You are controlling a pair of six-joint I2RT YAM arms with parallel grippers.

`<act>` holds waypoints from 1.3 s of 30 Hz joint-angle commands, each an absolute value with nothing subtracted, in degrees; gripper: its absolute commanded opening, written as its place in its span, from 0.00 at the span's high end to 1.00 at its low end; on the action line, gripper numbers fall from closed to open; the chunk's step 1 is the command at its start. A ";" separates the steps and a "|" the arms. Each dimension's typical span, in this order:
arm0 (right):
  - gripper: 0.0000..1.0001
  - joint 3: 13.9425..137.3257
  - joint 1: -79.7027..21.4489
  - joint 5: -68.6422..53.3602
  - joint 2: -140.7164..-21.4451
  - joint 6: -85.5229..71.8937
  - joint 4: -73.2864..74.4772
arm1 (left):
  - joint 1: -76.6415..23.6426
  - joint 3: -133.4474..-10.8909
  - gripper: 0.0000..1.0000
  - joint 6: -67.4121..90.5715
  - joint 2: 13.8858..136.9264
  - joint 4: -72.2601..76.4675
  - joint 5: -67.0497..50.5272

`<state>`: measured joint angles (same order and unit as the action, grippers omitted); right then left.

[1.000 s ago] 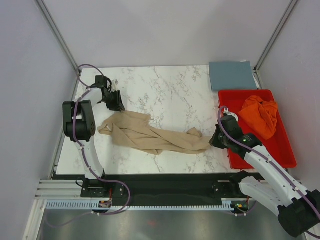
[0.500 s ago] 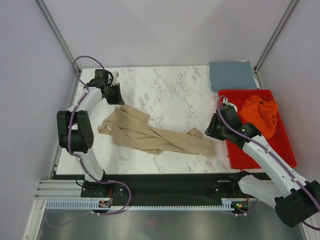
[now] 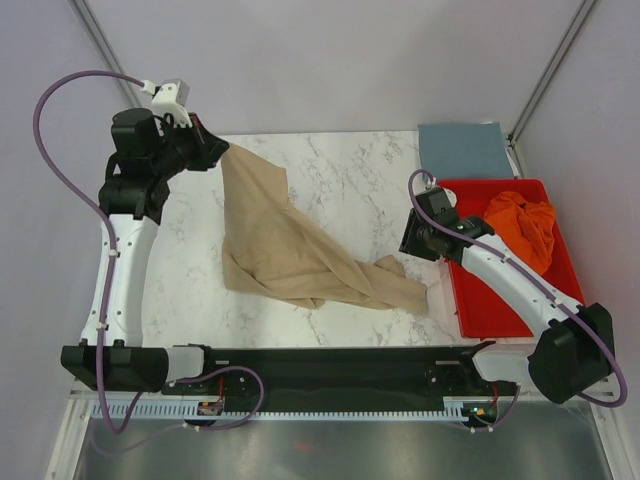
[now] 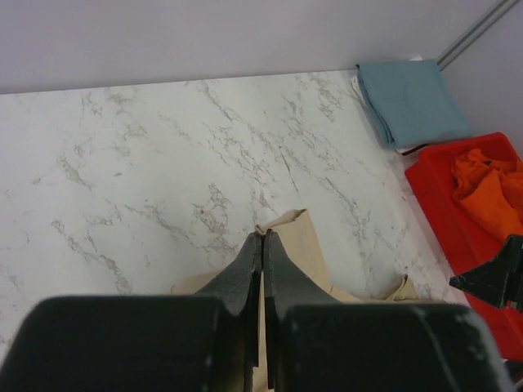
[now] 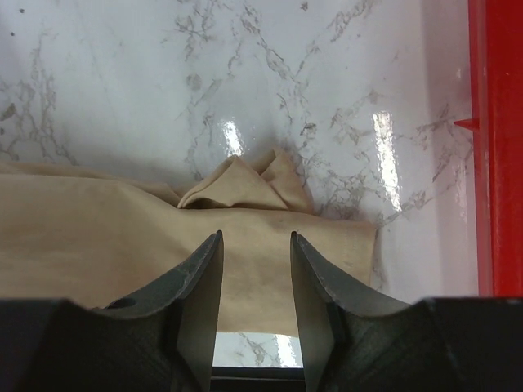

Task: Fold and stack the t-shirts
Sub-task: Flatten the tshirt out

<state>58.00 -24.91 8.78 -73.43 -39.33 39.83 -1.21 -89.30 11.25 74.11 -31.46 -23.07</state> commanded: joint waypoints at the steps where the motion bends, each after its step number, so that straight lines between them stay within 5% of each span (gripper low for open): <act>1: 0.54 56.60 -24.79 11.25 -73.30 -40.25 39.81 | -1.14 -87.89 0.98 12.83 74.01 -31.73 -24.96; 19: 0.50 41.23 -25.05 8.80 -55.29 -67.92 50.09 | -0.97 -90.00 0.98 14.32 75.67 -31.55 -19.95; 39: 0.53 28.57 -25.31 8.79 -44.83 -74.88 44.22 | -0.97 -87.36 0.98 14.94 75.67 -31.46 -21.62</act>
<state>29.36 -25.02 8.64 -45.78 -72.58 47.37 -1.19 -87.39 13.45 76.01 -32.91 -20.03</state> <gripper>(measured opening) 0.479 0.032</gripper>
